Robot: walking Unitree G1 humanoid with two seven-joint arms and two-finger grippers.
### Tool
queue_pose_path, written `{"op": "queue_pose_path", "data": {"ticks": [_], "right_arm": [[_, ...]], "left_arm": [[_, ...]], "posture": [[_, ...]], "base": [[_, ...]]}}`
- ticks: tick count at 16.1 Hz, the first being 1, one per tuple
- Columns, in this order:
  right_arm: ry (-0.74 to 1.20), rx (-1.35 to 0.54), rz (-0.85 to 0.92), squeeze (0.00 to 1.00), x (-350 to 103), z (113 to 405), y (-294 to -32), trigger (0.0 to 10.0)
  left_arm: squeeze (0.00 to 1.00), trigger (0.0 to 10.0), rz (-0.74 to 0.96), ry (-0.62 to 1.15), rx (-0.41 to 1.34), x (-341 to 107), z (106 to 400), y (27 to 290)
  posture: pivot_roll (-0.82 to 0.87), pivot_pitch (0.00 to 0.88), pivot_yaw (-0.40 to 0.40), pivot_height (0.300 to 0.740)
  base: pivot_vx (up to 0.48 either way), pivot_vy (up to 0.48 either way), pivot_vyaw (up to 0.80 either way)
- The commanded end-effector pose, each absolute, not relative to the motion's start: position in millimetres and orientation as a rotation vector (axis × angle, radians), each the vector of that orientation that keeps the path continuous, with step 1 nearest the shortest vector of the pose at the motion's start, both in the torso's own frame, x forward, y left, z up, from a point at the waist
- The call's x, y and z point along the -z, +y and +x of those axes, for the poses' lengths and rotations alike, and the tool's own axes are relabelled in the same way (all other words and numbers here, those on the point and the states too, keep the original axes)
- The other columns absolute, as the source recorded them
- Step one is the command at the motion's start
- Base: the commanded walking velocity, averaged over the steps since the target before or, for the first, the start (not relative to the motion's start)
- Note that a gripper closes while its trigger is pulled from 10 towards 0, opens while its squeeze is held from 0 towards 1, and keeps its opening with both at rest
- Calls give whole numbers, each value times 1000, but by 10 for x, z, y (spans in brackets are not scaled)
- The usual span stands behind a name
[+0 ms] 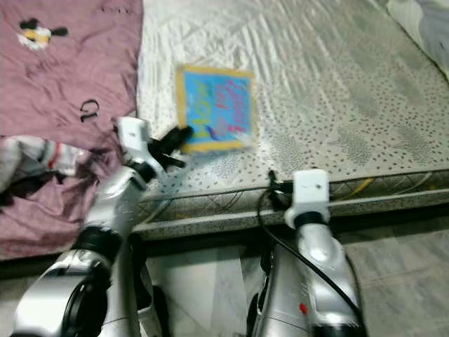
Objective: Clean up the room
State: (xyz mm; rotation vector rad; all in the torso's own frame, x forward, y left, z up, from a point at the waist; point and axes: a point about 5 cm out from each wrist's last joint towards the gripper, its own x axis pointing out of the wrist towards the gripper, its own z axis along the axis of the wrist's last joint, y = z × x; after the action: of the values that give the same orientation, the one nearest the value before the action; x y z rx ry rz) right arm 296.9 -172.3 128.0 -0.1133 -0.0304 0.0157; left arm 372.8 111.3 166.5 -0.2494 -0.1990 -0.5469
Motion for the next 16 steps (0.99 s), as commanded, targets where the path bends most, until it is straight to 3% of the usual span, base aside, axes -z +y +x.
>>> {"op": "queue_pose_path", "data": {"ticks": [1,7,11,16], "right_arm": [[-22,-17,-95,0,-1231,2980,-1702,10000],[-51,-23,28,0,-1240,3232,-1478,10000],[-85,-50,77,0,-1279,3273,-1409,10000],[-183,-103,178,0,-1568,3450,-1299,10000]], "left_arm": [[0,0,-177,-251,478,-1712,3692,1280],[0,0,-29,-294,173,-1580,3264,1758],[0,0,30,-217,79,-1322,2950,1842],[0,0,22,-182,75,-1225,2898,1789]], "posture": [[-27,89,11,493],[53,0,25,493],[55,0,29,493],[53,0,17,513]], "base": [[0,0,0],[0,0,0],[0,0,0],[0,0,0]]}}
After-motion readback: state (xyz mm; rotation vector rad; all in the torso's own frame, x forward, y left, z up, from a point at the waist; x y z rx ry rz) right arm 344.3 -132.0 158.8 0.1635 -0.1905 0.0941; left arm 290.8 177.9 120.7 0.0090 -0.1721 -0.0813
